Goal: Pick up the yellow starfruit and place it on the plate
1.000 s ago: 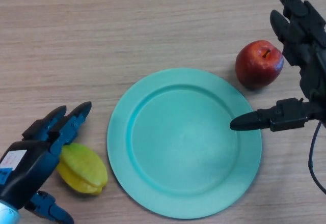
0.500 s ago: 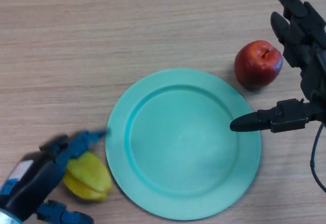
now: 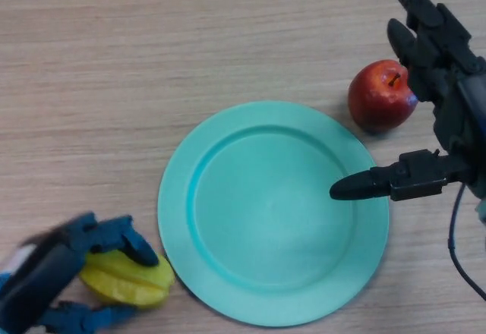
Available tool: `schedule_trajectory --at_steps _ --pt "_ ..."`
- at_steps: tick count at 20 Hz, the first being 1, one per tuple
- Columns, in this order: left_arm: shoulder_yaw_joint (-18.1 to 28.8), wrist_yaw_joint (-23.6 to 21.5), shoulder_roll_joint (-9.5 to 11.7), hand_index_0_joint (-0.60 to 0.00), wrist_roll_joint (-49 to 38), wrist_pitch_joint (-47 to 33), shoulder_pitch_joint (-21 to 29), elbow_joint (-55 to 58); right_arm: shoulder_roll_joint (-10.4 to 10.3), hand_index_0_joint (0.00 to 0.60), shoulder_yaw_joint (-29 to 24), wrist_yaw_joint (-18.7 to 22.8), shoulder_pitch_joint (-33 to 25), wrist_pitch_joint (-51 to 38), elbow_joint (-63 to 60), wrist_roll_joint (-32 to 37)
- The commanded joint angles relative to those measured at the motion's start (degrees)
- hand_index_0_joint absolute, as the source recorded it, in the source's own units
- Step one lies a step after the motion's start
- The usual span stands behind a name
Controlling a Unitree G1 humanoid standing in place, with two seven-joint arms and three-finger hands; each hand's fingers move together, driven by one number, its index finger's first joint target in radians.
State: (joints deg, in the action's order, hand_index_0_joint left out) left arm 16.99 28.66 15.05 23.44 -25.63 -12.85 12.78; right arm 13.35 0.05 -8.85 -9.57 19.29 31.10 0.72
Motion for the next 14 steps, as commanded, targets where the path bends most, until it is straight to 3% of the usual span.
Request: schedule_trajectory --at_steps 1,2,3,4,5,6,7,8,9,12,13,14 --pt "6.8 5.6 1.4 -0.600 -11.6 2.2 -0.4 9.4 0.8 0.000 -2.3 1.8 -1.7 -5.8 4.3 1.4" --pt "7.3 7.5 1.4 -0.600 -13.0 4.5 -0.5 11.2 0.8 0.049 -2.3 1.8 -1.7 -5.7 4.4 1.5" --pt "7.6 8.1 1.2 -0.600 -13.3 5.2 -0.1 12.0 0.7 0.199 -2.3 1.8 -1.7 -5.7 4.4 1.7" --pt "7.6 7.9 0.9 -0.600 -13.2 5.0 0.6 12.5 0.8 0.299 -2.3 1.9 -1.7 -5.7 4.5 1.8" --pt "6.7 5.4 0.3 -0.600 -12.2 3.8 2.5 13.1 0.8 0.449 -2.5 2.0 -1.8 -5.5 4.6 2.2" --pt "5.5 2.8 0.1 -0.600 -11.1 2.5 3.9 13.1 0.8 0.450 -2.6 2.1 -1.8 -5.5 4.8 2.4" --pt "3.4 -1.2 0.1 -0.600 -9.3 0.6 5.5 12.6 1.0 0.400 -2.8 2.0 -1.8 -5.6 4.8 2.5" --pt "-0.3 -7.4 0.1 -0.600 -6.4 -1.5 7.7 11.9 1.1 0.499 -2.9 2.0 -1.7 -5.9 4.9 2.6" --pt "-7.7 -16.6 -0.1 -0.600 -0.9 -3.3 10.5 11.0 1.3 0.600 -3.2 1.7 -1.1 -6.2 5.0 2.6" --pt "-15.4 -23.9 -1.0 -0.600 5.7 -4.5 13.2 7.2 1.4 0.600 -3.5 1.6 -1.0 -5.9 5.3 2.7" --pt "-17.2 -28.6 -1.4 -0.600 9.9 -6.3 14.5 4.4 1.4 0.600 -3.6 1.6 -0.9 -5.7 5.5 2.9" --pt "-17.8 -30.0 -1.5 -0.600 11.5 -6.8 14.9 3.4 1.4 0.550 -3.6 1.6 -0.8 -5.5 5.6 3.0"
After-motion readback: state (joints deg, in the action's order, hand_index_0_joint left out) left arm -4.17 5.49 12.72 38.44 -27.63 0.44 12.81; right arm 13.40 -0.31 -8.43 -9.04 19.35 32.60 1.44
